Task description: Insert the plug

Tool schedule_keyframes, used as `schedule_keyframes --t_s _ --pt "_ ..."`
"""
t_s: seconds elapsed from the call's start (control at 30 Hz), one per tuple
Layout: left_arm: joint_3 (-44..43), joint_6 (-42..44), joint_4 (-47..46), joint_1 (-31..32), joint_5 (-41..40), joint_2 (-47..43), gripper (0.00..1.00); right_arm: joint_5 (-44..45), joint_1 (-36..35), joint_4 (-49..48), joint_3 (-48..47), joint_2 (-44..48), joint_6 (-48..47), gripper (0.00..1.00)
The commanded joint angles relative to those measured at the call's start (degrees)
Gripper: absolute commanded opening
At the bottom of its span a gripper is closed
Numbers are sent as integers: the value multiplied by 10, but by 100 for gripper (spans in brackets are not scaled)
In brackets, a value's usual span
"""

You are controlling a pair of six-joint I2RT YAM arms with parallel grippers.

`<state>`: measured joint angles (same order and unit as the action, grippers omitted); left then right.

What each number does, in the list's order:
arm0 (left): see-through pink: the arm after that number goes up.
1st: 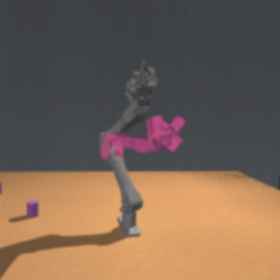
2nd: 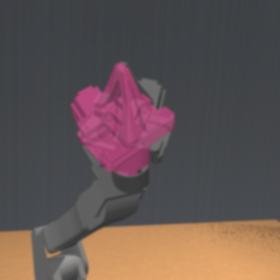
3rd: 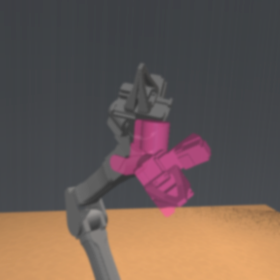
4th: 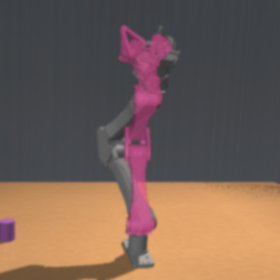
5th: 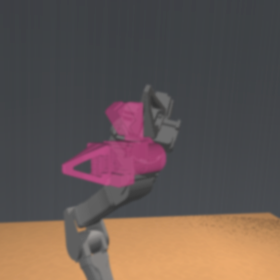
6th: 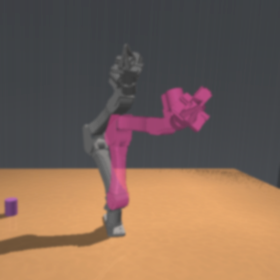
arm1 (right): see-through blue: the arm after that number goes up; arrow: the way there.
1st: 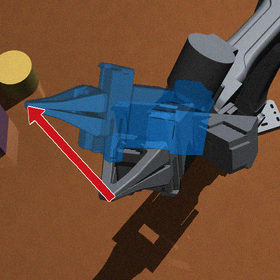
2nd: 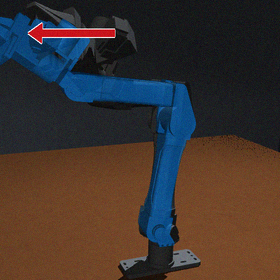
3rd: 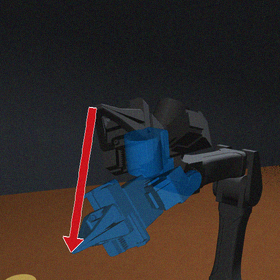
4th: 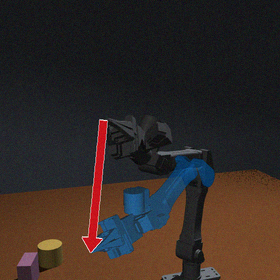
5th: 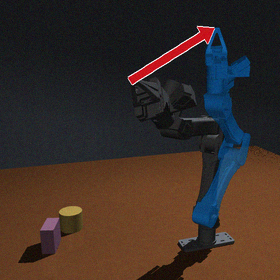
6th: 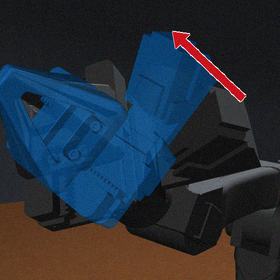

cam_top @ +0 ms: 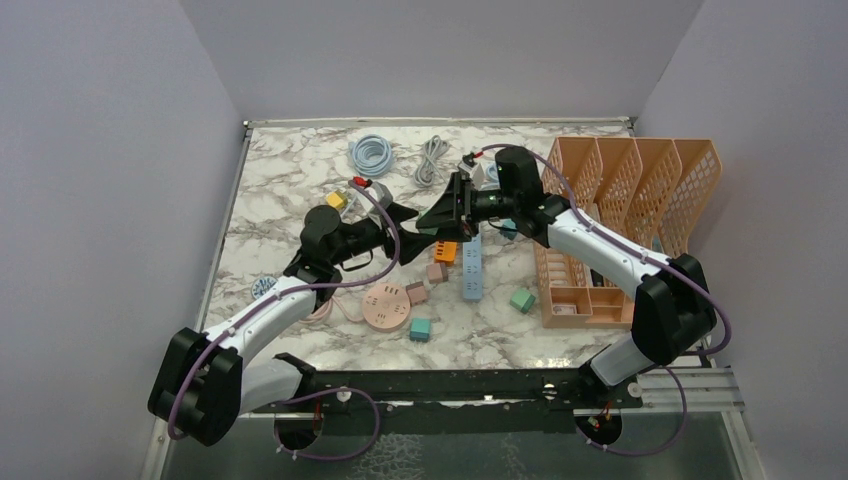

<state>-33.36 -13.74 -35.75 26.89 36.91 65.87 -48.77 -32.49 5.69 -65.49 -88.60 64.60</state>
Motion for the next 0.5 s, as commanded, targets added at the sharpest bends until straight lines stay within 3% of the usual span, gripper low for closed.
schedule_keyframes --t_s 0.0,0.17,0.33,0.47 --pt "-20 27 -35 3 16 12 57 -23 1 -20 7 -2 33 45" --pt "-12 31 -35 3 23 16 28 -8 1 -12 11 -1 34 51" --pt "-13 50 -34 3 30 14 0 32 1 49 -4 -1 -27 68" --pt "-12 79 -3 3 39 14 0 130 1 166 -48 -6 -134 77"
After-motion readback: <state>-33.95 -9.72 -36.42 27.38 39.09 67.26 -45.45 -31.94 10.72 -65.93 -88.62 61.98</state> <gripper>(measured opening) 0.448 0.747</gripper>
